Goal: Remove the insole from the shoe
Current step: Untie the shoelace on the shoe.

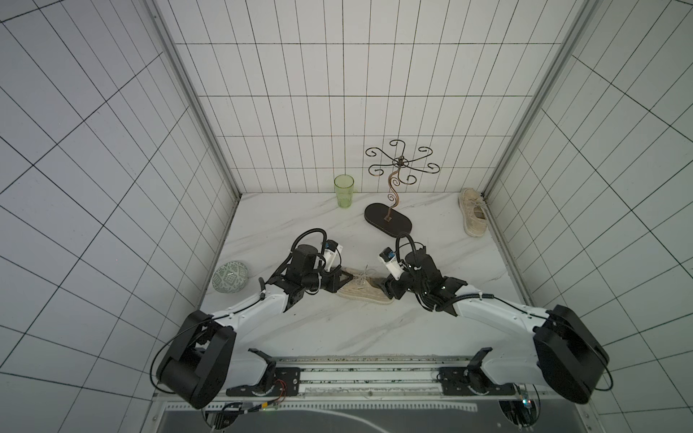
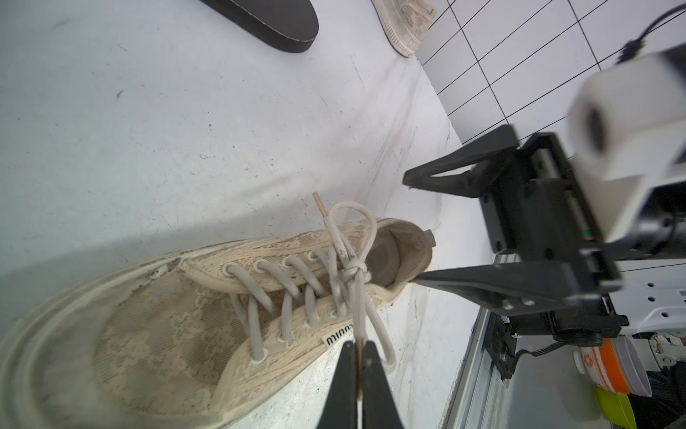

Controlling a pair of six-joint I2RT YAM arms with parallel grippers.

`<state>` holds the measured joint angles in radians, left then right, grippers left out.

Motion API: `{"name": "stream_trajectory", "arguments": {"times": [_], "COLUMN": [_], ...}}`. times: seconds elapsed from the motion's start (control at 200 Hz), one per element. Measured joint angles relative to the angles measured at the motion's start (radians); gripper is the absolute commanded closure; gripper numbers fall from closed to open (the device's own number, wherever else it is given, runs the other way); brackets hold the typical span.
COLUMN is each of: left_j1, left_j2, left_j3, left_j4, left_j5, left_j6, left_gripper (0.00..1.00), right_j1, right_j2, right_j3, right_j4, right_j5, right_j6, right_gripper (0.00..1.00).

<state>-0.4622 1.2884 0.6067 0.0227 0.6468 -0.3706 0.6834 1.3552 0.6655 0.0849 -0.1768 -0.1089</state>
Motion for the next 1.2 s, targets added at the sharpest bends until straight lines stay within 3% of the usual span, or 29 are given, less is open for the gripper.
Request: {"name": "stream_trajectory", "arguments": {"times": [0.145,0.375,0.59,0.974,1.199], "left_j1": [-0.001,-0.001,0.006,0.149,0.197], "left_j2": [-0.034,-0.047,-0.171,-0.328,-0.428], "left_j3": [-0.005,-0.009,-0.006,0.12,0.174], "left_j4": [-0.004,-0.036,-0.165,-0.447,-0.513], "left_j5": [-0.006,-0.016,-0.073,-0.186,-0.265], "left_j6": [0.0,0.001,0.012,0.024,0.031], "left_gripper": [1.0,1.0,1.0,1.0,1.0], "right_j1": [-0.01,-0.01,-0.01,-0.01,-0.01], "right_j2": [0.101,0.143,0.187,0.213,0.215], "right_j3": [0.038,0.104,0.131,0.134,0.134], "right_j4": [-0.053,-0.085,-0.102,-0.102,-0.103], "right_j5": [0.016,0.066,0.071,0.07,0.069], "right_j6": [-0.037,-0.076,-0.078,-0.043,-0.032], "right_gripper": [0.31,0.33,0.33,0.34,0.33]}}
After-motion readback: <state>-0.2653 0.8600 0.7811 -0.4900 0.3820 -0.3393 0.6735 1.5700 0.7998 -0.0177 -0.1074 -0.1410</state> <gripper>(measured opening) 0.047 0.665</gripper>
